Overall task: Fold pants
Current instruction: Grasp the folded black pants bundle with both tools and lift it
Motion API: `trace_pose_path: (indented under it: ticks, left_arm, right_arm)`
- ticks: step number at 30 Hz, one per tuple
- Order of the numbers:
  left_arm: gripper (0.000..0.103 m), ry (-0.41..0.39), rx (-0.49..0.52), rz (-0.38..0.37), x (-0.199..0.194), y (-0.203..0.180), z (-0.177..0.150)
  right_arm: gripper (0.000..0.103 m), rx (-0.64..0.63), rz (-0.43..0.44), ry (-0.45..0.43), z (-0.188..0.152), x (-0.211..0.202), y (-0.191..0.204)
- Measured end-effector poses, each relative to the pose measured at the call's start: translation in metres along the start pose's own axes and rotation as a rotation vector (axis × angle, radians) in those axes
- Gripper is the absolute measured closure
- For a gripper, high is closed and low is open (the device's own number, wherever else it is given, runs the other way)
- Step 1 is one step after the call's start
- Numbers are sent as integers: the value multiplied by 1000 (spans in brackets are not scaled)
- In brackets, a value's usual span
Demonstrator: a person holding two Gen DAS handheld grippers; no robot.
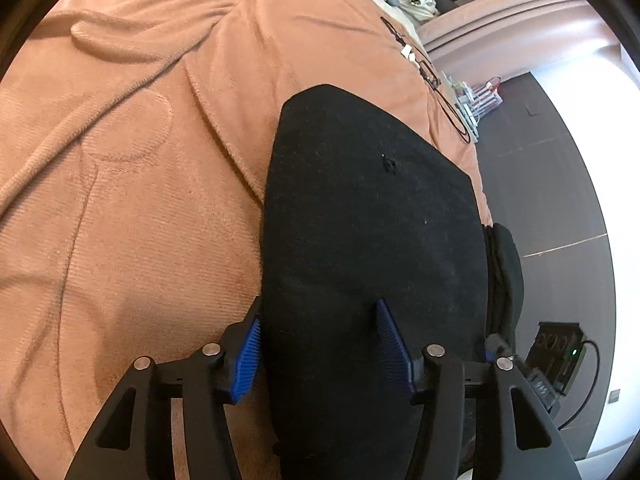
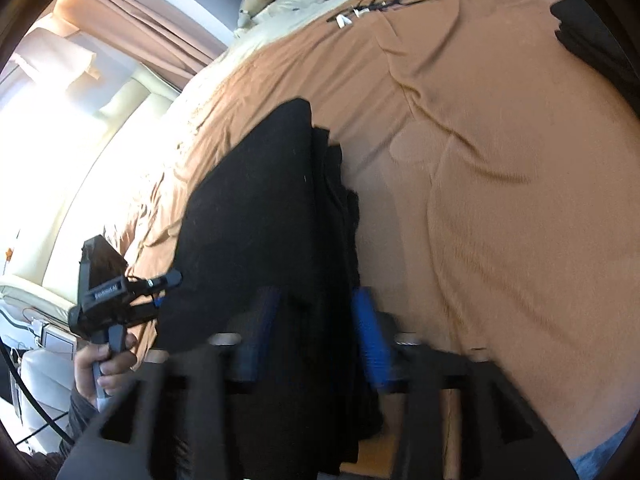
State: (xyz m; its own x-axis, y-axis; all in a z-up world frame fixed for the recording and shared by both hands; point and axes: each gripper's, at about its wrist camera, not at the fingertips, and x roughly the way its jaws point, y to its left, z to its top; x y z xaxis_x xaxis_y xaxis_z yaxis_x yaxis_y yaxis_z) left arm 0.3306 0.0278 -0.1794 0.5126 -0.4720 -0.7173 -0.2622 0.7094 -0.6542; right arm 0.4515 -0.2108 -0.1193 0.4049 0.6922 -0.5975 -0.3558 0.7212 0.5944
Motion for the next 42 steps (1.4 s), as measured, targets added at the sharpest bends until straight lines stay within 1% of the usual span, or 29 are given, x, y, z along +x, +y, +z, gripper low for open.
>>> trace_pose_path:
  ticks: [2, 6, 8, 10, 15, 17, 19, 20, 21, 23, 24, 25, 28, 34, 38, 42]
  left_arm:
    - [45, 1, 3, 1, 1, 0, -1]
    - [45, 7, 2, -7, 4, 2, -1]
    - [45, 11, 4, -12, 4, 4, -1]
    - [45, 15, 4, -21, 7, 5, 2]
    - [45, 18, 7, -39, 16, 7, 8]
    - [47, 16, 10, -40, 17, 6, 9]
    - [50, 13, 7, -40, 15, 5, 9]
    - [54, 10, 11, -43, 12, 4, 8]
    - [56, 6, 14, -47, 11, 2, 8]
    - [63, -2, 27, -61, 3, -2, 7]
    - [65, -6, 34, -71, -1, -5, 7]
    - [68, -7, 37, -79, -3, -7, 7]
    - [71, -14, 60, -87, -13, -18, 7]
    - [71, -33, 116, -121, -31, -49, 6]
    - [71, -38, 157, -137, -41, -78, 6]
    - [71, -44, 216, -160, -48, -119, 6]
  right_arm:
    - [46, 4, 24, 7, 3, 4, -4]
    - [46, 34, 72, 72, 12, 25, -21]
    - [46, 52, 116, 123, 14, 38, -29]
    - [46, 66, 149, 144, 17, 44, -34]
    - [46, 62, 214, 188, 22, 63, -35]
    - [46, 59, 235, 201, 24, 69, -34]
    - [52, 56, 240, 210, 29, 72, -34]
    - [61, 49, 240, 213, 30, 71, -32]
    - [71, 43, 252, 209, 31, 69, -30]
    - [78, 12, 255, 191, 29, 63, -23]
    - [80, -15, 243, 180, 29, 58, -17]
    - [80, -38, 228, 171, 28, 54, -12]
    - [81, -65, 202, 147, 26, 44, -2]
    - [81, -89, 185, 86, 21, 11, 9]
    - [81, -109, 157, 49, 21, -23, 17]
    - [81, -139, 134, 3, 26, -68, 22]
